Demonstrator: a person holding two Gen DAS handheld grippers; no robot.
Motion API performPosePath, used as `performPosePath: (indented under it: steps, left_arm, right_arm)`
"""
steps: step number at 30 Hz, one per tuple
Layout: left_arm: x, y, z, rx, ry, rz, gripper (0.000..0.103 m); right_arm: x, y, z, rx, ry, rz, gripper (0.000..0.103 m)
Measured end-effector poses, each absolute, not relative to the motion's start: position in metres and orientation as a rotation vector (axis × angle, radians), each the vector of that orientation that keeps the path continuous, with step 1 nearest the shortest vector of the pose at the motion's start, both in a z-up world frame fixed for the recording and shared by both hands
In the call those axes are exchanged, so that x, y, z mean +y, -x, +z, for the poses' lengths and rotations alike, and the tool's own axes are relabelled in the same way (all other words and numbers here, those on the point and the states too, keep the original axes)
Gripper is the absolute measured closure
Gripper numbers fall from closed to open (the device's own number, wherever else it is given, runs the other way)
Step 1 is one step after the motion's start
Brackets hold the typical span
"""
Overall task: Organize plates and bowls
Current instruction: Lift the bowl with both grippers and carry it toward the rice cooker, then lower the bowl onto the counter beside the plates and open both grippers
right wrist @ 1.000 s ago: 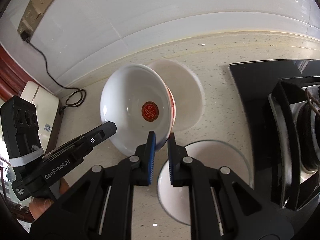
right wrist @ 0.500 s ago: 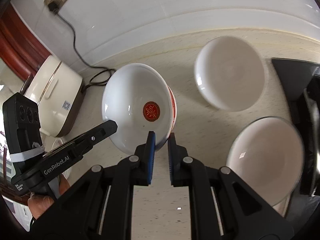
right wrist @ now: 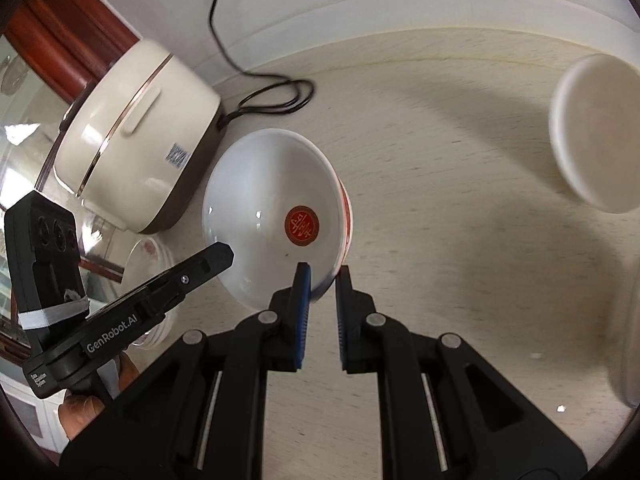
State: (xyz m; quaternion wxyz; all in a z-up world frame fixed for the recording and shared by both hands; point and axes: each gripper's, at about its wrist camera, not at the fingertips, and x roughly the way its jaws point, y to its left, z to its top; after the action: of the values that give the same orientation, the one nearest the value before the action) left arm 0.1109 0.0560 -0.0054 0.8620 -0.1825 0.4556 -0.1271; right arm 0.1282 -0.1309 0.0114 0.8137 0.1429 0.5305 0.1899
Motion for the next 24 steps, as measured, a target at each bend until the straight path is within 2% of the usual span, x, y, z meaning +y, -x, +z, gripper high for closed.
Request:
performPosePath:
  steps: [18, 24]
  left_arm:
    - [0.114, -0.106, -0.008, 0.942, 0.455, -0.167, 0.094]
    - [0.118, -0.11, -0.006, 0.931, 0.461, -0.156, 0.093]
  right_arm:
    - [-0.071, -0.147, -0.001, 1.188, -0.286, 0.493, 0.084]
    - [-0.066, -0.151, 0.002, 1.178, -0.288, 0.503, 0.079]
